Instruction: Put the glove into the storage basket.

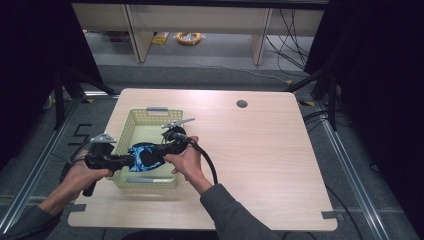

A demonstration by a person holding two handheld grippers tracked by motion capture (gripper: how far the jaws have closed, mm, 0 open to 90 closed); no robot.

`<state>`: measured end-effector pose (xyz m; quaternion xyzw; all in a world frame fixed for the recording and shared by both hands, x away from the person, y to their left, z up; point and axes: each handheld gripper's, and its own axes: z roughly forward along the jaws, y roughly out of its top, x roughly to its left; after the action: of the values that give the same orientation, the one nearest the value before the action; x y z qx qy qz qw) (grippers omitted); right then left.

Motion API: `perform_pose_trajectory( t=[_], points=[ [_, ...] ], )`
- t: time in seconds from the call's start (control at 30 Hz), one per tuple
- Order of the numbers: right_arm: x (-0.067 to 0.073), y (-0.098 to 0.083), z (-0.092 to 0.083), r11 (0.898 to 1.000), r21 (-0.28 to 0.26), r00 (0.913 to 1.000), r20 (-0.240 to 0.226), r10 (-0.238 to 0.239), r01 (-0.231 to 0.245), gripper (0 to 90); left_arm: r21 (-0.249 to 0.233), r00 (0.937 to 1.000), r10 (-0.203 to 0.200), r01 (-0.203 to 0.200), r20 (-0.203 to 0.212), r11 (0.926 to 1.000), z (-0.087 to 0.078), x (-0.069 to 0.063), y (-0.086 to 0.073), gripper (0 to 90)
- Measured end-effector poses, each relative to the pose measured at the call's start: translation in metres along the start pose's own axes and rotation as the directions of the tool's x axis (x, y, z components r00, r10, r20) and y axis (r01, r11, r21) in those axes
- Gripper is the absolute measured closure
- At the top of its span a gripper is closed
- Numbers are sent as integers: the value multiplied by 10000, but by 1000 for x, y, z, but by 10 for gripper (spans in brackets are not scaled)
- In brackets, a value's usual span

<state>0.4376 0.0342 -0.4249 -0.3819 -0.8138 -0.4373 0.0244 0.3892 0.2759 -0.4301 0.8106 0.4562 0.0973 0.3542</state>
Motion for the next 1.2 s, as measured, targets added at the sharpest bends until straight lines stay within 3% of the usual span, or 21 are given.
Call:
perform_pose_trajectory(
  t=[0.03,0.17,0.2,0.33,0.53,0.63,0.73,0.83,0.87,1.0,1.03,1.2],
  points=[
    [0,-1,2,10000,23,10000,12,42,-42,824,289,9999,110,-110,-18,9995,1,2,0,775],
    [-2,-5,12,9996,235,9997,172,162,-166,823,334,10000,49,-51,41,9994,10,6,-4,774],
    [-3,-7,15,9996,210,9997,191,177,-181,823,722,9999,108,-113,75,9973,10,7,-3,774],
    [-3,-9,23,9985,450,9990,345,289,-305,822,1018,9999,112,-112,5,9947,15,9,-6,771],
    [-3,-10,32,9960,843,9980,584,234,-283,819,1243,9993,350,-329,-152,9917,21,9,-7,764],
    [-5,-9,34,9941,1081,9971,758,-51,-32,818,1621,9983,513,-459,-294,9857,24,8,-6,752],
    [-4,-10,35,9911,1311,9951,990,86,-216,820,1554,9976,657,-616,-213,9859,24,6,-3,700],
    [-4,-9,36,9910,1335,9942,1066,-120,-24,819,1017,9964,604,-542,-591,9933,18,5,3,651],
    [-3,-9,37,9915,1297,9934,1143,-75,-74,819,976,9960,683,-625,-571,9933,14,5,6,638],
    [-3,-8,37,9905,1374,9925,1216,-148,-20,817,280,9964,378,-357,-763,9990,5,0,12,589],
    [-3,-8,37,9905,1376,9920,1253,-144,-30,815,151,9957,492,-482,-785,9987,3,-1,13,578],
    [-3,-7,36,9889,1486,9910,1323,-182,-17,792,105,9959,695,-690,-582,9976,-2,-6,14,543]
  ],
)
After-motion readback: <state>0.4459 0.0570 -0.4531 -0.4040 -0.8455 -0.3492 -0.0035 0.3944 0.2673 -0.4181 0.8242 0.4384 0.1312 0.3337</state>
